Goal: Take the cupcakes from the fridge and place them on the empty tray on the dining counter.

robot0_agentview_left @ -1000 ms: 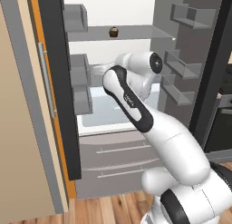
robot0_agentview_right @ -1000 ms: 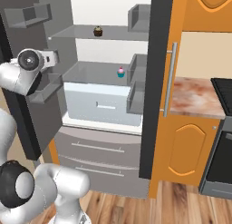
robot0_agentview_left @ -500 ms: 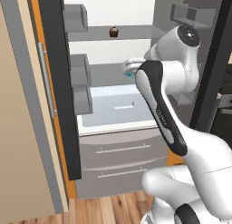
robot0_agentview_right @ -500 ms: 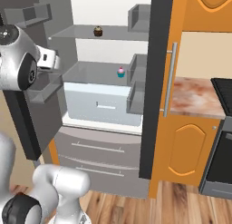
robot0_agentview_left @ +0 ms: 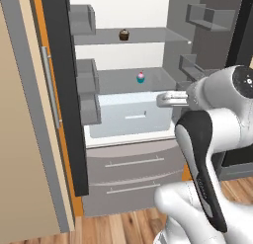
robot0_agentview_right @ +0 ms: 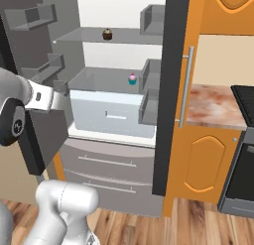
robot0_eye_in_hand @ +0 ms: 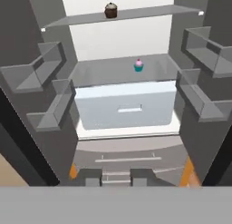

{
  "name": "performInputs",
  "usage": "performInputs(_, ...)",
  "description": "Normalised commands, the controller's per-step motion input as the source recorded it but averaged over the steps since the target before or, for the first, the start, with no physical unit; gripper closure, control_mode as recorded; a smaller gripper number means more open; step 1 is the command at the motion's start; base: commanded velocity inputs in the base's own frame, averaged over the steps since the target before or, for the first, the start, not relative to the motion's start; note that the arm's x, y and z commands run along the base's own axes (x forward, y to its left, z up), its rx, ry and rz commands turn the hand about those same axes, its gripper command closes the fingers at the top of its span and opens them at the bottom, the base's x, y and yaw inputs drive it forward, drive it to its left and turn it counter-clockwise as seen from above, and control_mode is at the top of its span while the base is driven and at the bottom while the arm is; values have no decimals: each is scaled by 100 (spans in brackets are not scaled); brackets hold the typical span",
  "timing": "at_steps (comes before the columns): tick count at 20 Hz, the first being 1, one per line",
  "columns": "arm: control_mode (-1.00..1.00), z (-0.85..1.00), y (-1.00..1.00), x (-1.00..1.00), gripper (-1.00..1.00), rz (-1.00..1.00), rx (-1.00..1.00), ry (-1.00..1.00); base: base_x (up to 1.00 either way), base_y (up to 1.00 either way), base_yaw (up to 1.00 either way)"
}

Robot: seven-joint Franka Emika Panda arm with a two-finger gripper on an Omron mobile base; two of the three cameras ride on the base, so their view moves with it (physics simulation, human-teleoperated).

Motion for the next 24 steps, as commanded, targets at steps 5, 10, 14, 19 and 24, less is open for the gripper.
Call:
performInputs(5,-100,46,-25,-84,-100,-8,13,-4,0,0,0)
performInputs(10,-100,61,-36,-75,-100,2,12,-2,0,0,0)
performInputs(14,-100,38,-7,-59,-100,1,0,-4,0,0,0)
performInputs(19,100,1,13,0,-100,0,-2,0,17,21,0)
performInputs(24,100,0,0,0,-100,0,0,0,98,19,0)
